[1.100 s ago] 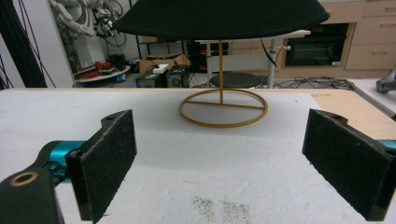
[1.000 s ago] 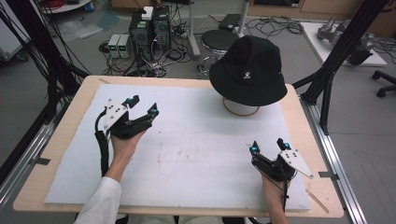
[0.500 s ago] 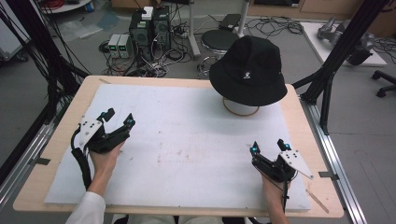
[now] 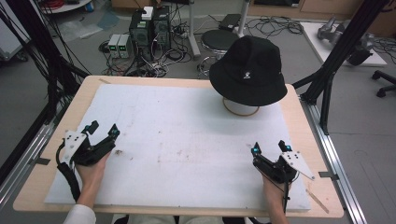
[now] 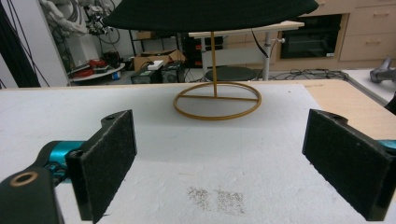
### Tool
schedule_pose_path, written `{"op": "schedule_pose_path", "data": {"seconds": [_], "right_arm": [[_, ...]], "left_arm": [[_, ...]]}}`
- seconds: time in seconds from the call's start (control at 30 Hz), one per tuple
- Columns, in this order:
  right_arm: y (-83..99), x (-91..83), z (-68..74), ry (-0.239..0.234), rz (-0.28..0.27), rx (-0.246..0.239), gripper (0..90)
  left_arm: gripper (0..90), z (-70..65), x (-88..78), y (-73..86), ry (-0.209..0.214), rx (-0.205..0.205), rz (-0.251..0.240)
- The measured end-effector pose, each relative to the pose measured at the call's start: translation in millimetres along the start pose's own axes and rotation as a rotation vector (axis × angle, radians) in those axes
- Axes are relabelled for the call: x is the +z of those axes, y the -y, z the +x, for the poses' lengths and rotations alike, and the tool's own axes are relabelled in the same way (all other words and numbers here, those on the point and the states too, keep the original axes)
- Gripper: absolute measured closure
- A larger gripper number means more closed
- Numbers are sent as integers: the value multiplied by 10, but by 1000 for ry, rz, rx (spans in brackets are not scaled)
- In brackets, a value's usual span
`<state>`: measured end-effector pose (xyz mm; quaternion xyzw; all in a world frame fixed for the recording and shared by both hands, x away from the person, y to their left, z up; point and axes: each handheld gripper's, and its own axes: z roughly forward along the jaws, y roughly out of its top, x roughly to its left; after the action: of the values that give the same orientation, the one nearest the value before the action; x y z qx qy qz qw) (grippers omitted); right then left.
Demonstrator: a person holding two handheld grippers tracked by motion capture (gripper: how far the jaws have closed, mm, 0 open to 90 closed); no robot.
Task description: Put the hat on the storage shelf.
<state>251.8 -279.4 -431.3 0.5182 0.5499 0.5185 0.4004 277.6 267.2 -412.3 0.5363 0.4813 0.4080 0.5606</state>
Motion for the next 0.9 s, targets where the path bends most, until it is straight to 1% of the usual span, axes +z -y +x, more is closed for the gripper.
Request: {"op": "schedule_pose_path", "data": {"seconds": [0.03,0.13,0.2,0.23,0.43,0.5,0.6,0.77,0.9], "right_arm": [[1,0,0,0,0,1,90],[5,4,10,1,4,7,90],[6,10,11,1,6,1,90],[6,9,21,0,11,8,90],[10,15,19,4,12,8,90],[11,10,19,6,17,14,90],[11,1,6,7,11,0,90],[11,-12,0,11,14,13,90],[12,-1,4,8,13,6,90]], "left_arm": [[283,24,-19,9,-5,-2,1],[283,73,-55,53,-20,-24,1],[283,88,-61,87,-21,-39,2],[283,90,-64,98,-17,-43,6],[283,66,-72,111,-5,-32,6],[283,68,-71,116,-5,-34,7],[283,77,-65,121,-6,-43,8],[283,88,-72,128,-6,-45,11],[283,106,-80,137,-11,-55,13]]}}
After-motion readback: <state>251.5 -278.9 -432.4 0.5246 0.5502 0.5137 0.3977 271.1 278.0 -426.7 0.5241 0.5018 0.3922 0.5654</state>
